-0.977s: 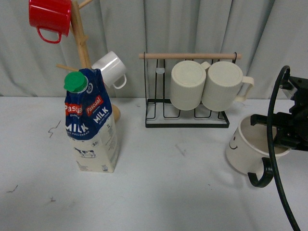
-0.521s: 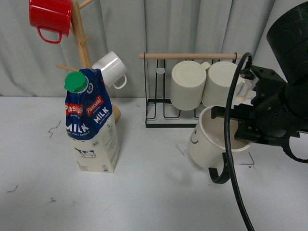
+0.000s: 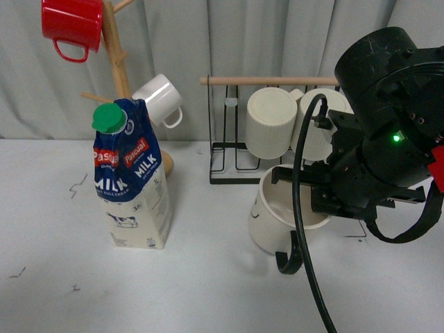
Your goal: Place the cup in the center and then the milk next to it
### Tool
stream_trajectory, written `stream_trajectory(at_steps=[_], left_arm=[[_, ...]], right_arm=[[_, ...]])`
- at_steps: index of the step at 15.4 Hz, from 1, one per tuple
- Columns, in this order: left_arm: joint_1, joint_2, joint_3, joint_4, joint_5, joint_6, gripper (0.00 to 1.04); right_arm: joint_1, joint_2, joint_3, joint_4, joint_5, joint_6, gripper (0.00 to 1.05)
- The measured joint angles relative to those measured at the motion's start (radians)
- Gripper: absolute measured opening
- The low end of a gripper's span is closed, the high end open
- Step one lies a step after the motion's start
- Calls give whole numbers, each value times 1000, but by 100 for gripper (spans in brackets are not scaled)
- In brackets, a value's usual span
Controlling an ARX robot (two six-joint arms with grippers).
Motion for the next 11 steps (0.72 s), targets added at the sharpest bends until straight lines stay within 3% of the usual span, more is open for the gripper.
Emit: stream_trajectory(at_steps=[2,8,11], left_arm=[[0,0,0,0,0,0,98],[0,0,0,0,0,0,98],[0,0,0,0,0,0,98]], right_arm=[[7,18,7,-9,9,5,4],[6,-6,-11,29,17,6,71],[5,-180,-105,154,60,-32,100]])
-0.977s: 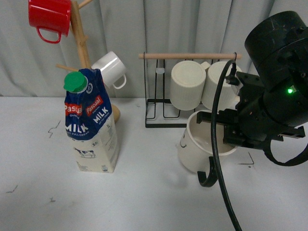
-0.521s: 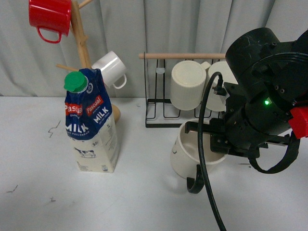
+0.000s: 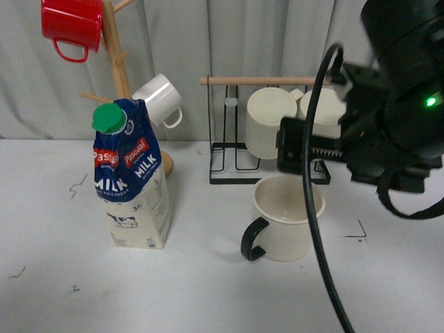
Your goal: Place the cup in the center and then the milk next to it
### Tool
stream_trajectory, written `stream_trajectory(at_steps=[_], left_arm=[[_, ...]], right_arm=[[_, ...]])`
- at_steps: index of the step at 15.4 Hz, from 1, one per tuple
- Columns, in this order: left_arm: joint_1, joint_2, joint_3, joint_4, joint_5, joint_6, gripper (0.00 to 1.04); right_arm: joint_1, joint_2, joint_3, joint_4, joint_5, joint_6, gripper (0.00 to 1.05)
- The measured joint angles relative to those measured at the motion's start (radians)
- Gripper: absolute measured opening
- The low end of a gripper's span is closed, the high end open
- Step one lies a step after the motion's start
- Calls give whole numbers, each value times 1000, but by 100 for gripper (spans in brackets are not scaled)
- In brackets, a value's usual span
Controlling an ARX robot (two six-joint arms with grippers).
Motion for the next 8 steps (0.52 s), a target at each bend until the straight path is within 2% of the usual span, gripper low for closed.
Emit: stream_trajectory(at_steps=[2,3,4,5,7,8], left_arm=[[0,0,0,0,0,0,98],[0,0,0,0,0,0,98],[0,0,0,1,0,0,98],[0,0,0,1,1,0,98],[0,0,0,0,-2,0,98],[0,0,0,1,0,0,98]], right_arm=[[1,-161,-148,219,18,-54,98],[1,-200,-173,270,19,-66,98],[2,-188,-202,436,72,-105,95],[-3,-175,-299,676,176,-183,84],[-64,-243,-571,1000,196,-307,58],[-95,-319,-624,1074,180,-324,47]])
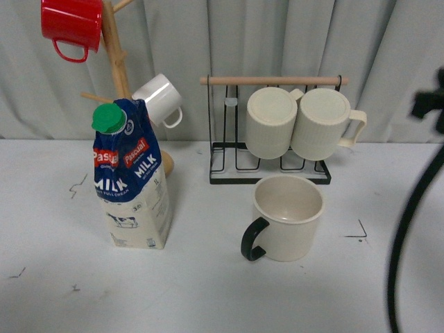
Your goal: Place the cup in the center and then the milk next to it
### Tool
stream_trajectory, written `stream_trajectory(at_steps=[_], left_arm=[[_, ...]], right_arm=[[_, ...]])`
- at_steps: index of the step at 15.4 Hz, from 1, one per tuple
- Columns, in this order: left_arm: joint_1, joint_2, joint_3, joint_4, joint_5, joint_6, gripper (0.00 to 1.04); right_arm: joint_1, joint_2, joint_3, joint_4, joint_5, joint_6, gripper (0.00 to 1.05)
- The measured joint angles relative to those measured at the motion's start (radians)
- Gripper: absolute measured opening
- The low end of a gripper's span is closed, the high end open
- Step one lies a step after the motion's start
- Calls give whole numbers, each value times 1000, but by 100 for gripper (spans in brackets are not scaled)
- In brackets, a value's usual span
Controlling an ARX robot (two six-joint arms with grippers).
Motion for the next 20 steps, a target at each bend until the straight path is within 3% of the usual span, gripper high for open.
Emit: stream_trajectory(at_steps=[3,4,6,11,13,20], left_arm=[[0,0,0,-1,0,0,98],[0,0,0,-1,0,0,98],[0,0,0,-1,0,0,98],[0,0,0,-1,0,0,98],[0,0,0,-1,-1,0,98],[0,0,0,-1,0,0,98]], right_arm=[[-52,-162,-180,3,-67,-19,9],[-72,-201,-225,-8,-88,-25,2],[-108,-282,-294,69,-111,-26,2],[-164,-513,-410,-88,-176,-26,2],[-238,-616,-451,-185,-234,-27,2],[-237,-973,-483,-479,-241,-27,2]])
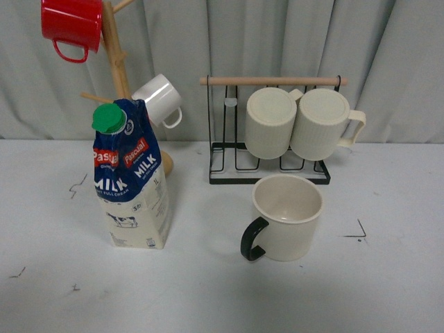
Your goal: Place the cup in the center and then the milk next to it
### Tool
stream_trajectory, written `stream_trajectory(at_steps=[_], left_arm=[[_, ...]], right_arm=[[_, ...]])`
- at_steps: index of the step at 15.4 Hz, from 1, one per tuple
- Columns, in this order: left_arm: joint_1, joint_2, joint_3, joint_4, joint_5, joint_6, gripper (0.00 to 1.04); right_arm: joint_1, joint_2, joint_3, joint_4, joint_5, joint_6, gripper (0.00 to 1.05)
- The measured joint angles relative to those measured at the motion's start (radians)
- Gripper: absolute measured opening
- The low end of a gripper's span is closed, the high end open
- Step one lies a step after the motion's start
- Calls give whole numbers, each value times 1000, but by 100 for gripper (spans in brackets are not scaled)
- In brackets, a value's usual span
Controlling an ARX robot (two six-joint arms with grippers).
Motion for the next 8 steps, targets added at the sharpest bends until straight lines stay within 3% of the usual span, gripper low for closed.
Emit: stream_trajectory(at_steps=[8], left_arm=[[0,0,0,0,0,0,98]], right_arm=[[0,-275,0,-261,0,0,2]])
